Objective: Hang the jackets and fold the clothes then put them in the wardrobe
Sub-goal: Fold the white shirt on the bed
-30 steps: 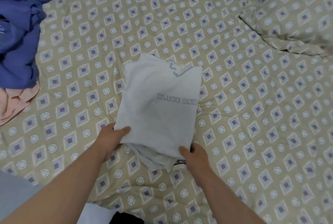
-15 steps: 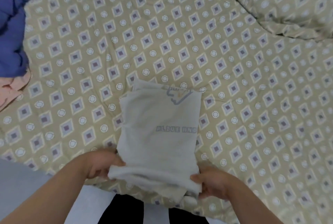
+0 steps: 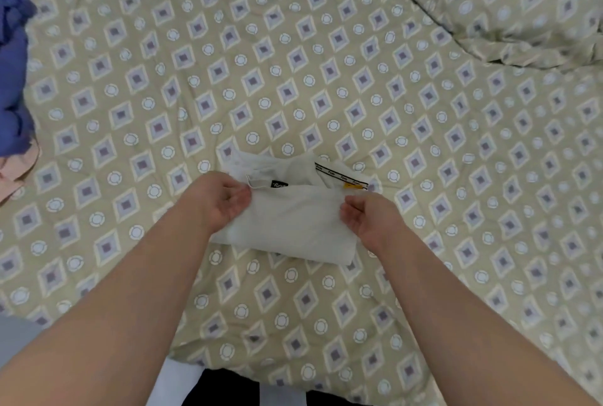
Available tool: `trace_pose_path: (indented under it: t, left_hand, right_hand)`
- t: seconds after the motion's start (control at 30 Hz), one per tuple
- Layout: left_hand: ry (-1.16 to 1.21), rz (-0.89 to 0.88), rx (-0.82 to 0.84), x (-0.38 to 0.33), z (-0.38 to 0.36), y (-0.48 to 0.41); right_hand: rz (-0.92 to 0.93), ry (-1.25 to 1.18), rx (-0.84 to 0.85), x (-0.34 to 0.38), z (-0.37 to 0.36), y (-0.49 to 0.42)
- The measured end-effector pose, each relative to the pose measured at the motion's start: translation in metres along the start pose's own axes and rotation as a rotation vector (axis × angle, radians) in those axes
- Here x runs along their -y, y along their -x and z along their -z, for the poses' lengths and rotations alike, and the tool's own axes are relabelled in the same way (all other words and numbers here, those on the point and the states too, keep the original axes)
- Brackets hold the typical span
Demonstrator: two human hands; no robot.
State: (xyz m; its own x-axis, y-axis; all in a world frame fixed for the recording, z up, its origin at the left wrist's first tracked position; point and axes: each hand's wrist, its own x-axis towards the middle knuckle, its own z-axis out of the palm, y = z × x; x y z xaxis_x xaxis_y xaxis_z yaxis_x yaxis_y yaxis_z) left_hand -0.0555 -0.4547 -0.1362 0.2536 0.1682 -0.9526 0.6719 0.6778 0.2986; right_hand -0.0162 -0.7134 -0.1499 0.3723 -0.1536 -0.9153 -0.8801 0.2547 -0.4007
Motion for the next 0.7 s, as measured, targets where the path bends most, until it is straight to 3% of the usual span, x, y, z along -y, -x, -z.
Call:
trace_pose_path:
  t: [0.1, 0.17, 0.2, 0.27, 0.4, 0.47, 0.57, 0.63, 0.7]
  left_hand:
    - [-0.481, -0.185, -0.186, 0.009, 0.002, -0.010]
    - [-0.785, -0.383, -0.305, 0.015, 0.013, -0.015]
    - [-0.820, -0.471, -0.327, 0.019, 0.019, -0.017]
    - [-0.699, -0.530, -0.297, 0.026, 0.029, -0.020]
    - [-0.231, -0.325, -0.201, 0.026, 0.041, -0.018]
    - [-0.291, -0.387, -0.214, 0.028, 0.045, -0.021]
    - [-0.596, -0.657, -0.269, 0.033, 0.043, -0.030]
    - [-0.621, -0.626, -0.263, 0.032, 0.040, -0.033]
    - [-0.510, -0.462, -0.195, 0.029, 0.039, -0.033]
  right_hand:
    - [0.280, 0.546, -0.083, -0.007, -0.007, -0.006]
    - [0.354, 0.606, -0.124, -0.011, -0.006, -0.006]
    - [0.382, 0.575, -0.130, -0.013, -0.004, -0.008]
    - [0.394, 0.507, -0.092, -0.014, -0.001, -0.011]
    - [0.175, 0.338, 0.053, -0.017, 0.006, -0.017]
    - [0.253, 0.328, 0.029, -0.018, 0.005, -0.021]
    - [0.438, 0.464, -0.054, -0.020, -0.001, -0.024]
    - [0.431, 0.557, -0.030, -0.022, -0.004, -0.024]
    - [0.365, 0.667, 0.007, -0.024, -0.005, -0.021]
